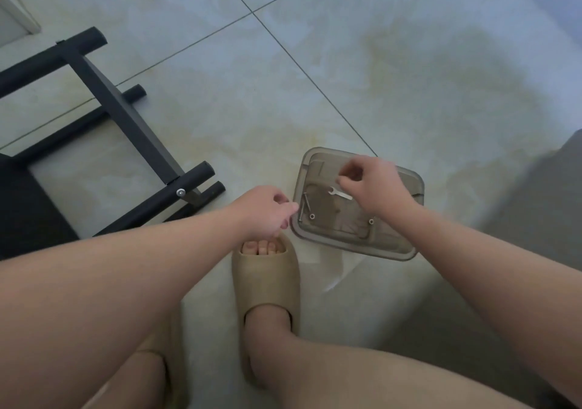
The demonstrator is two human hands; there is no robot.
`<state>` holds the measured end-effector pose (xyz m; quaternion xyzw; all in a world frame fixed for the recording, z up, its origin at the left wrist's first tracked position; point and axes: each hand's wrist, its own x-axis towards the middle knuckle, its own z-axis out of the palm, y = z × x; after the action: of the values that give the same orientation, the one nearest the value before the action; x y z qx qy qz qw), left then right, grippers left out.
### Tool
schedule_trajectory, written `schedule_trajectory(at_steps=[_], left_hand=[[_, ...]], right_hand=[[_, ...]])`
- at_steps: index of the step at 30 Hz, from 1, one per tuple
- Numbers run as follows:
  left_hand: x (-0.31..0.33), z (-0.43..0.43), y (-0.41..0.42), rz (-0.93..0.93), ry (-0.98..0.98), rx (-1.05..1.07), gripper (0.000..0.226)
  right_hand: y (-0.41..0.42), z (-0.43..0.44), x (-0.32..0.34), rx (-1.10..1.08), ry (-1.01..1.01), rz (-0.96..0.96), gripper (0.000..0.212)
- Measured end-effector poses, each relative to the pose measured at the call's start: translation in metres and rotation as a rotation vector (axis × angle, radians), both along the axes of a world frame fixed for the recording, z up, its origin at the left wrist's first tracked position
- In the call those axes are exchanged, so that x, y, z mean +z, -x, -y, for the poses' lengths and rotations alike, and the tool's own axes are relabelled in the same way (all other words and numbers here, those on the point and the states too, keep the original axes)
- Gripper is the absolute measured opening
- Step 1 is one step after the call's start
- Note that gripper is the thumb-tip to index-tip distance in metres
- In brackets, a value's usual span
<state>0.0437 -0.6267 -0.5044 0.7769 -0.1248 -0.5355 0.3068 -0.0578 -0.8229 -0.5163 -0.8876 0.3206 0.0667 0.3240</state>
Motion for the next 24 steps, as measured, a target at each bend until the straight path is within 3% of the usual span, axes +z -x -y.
schedule_trajectory(at_steps=[6, 10, 15, 20, 24], left_hand=[[0.048, -0.004, -0.033, -0.202, -0.044, 0.314, 0.03], [0.077, -0.016, -0.054, -0.372, 0.073, 0.561, 0.046], [0.102, -0.052, -0.074, -0.492, 0.152, 0.636, 0.061], [0.112, -0.085, -0.097, -0.64, 0.234, 0.677, 0.059], [0.096, -0.117, -0.117, -0.603, 0.166, 0.747, 0.044]], right_hand=[[-0.028, -0.012, 0.08, 0.022, -0.072, 0.133, 0.015], [-0.056, -0.045, 0.131, 0.15, -0.089, 0.231, 0.012], [-0.084, -0.103, 0.169, 0.421, -0.037, 0.262, 0.009], [-0.11, -0.145, 0.172, 0.569, -0.002, 0.264, 0.011], [-0.124, -0.156, 0.153, 0.601, 0.017, 0.288, 0.012]])
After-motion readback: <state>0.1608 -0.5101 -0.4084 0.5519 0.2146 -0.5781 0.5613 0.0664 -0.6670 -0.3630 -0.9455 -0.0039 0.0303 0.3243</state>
